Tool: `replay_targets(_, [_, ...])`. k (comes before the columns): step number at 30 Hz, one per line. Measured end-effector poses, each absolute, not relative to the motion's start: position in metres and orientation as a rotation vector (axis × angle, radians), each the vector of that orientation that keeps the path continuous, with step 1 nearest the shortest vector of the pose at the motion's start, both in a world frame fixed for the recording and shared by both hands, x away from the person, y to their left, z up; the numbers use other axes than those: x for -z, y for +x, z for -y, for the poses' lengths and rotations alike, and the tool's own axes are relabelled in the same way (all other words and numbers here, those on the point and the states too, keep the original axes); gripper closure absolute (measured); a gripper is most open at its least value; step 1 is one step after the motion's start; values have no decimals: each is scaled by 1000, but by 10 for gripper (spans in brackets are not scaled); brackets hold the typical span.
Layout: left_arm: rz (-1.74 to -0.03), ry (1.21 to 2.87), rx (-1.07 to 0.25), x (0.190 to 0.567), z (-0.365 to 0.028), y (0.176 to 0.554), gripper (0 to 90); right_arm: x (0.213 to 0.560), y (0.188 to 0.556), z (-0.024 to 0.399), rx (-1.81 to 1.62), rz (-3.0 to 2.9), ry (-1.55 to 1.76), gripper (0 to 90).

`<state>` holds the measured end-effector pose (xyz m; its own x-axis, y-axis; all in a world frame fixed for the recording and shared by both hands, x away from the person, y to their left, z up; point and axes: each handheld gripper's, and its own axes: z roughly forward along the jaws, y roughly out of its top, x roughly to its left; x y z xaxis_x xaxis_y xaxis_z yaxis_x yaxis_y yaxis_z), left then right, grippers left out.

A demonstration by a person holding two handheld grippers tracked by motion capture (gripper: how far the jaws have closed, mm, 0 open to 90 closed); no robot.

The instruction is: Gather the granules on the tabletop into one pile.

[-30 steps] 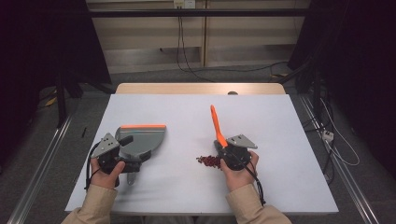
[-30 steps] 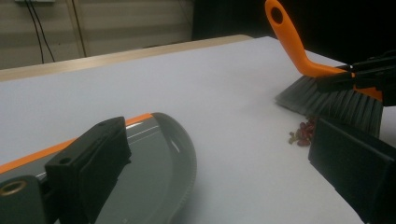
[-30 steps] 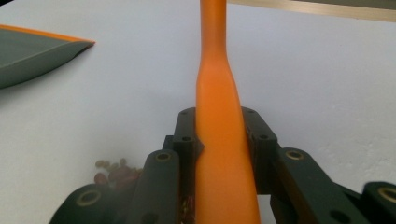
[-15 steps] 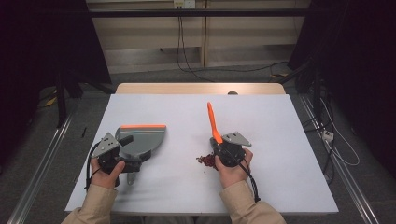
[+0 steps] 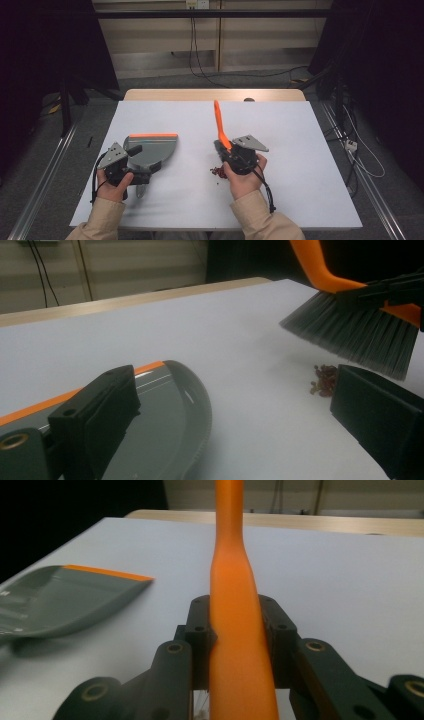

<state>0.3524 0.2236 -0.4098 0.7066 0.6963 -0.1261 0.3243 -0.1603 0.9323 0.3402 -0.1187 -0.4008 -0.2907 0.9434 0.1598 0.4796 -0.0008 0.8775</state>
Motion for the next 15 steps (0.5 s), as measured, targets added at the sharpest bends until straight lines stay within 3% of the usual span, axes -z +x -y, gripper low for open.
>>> replay_targets(9, [-817, 1755, -406, 410, -227, 353, 51, 422, 350, 68, -1346, -1898, 1548, 714])
replay_targets(15, [-819, 1752, -409, 410, -228, 353, 51, 437, 358, 85, -1275, -1902, 1654, 714])
